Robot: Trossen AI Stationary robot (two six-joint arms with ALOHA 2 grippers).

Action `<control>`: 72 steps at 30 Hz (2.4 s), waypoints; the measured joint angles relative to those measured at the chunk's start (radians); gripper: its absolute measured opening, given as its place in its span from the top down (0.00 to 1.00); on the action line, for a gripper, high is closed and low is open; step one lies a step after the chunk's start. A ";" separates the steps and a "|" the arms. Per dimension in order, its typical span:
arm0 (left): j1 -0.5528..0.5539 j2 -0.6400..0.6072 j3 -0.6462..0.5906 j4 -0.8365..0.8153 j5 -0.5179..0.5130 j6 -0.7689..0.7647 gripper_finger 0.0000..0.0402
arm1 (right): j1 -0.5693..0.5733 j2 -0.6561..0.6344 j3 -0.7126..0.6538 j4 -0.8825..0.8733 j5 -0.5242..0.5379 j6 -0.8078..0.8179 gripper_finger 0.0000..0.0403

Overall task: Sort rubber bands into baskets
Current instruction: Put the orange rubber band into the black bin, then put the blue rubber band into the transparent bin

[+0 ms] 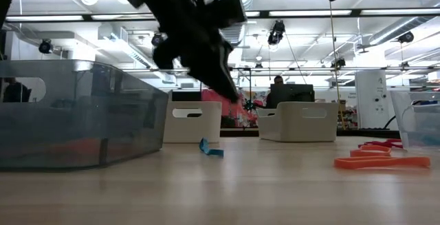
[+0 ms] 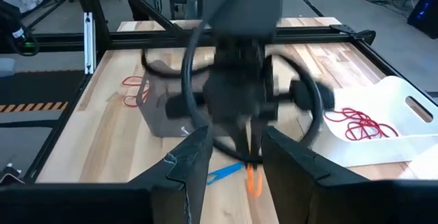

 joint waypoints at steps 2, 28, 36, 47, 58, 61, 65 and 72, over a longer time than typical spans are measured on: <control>-0.007 -0.048 -0.016 -0.021 0.000 -0.002 1.00 | 0.002 0.000 -0.002 0.000 0.000 0.007 0.69; -0.246 -0.385 -0.113 -0.657 -0.013 -0.301 1.00 | -0.006 0.046 -0.010 0.068 0.003 0.027 0.68; -0.246 -0.384 -0.225 -0.528 -0.016 -0.346 1.00 | -0.035 0.046 -0.010 0.134 0.002 0.018 0.68; -0.245 -0.384 -0.245 -0.480 -0.195 -0.316 0.87 | -0.098 0.102 -0.009 0.158 -0.002 0.044 0.68; -0.245 -0.384 -0.246 -0.477 -0.229 -0.312 0.54 | -0.126 0.128 0.005 0.157 -0.004 0.049 0.68; -0.246 -0.386 -0.246 -0.477 -0.229 -0.307 0.48 | -0.133 0.128 0.012 0.157 -0.005 0.078 0.68; -0.247 -0.419 -0.246 -0.453 -0.230 -0.299 0.45 | -0.149 0.134 0.012 0.153 -0.003 0.140 0.68; -0.266 -0.566 -0.299 -0.302 -0.232 -0.222 0.45 | -0.156 0.203 0.051 0.134 0.000 0.177 0.68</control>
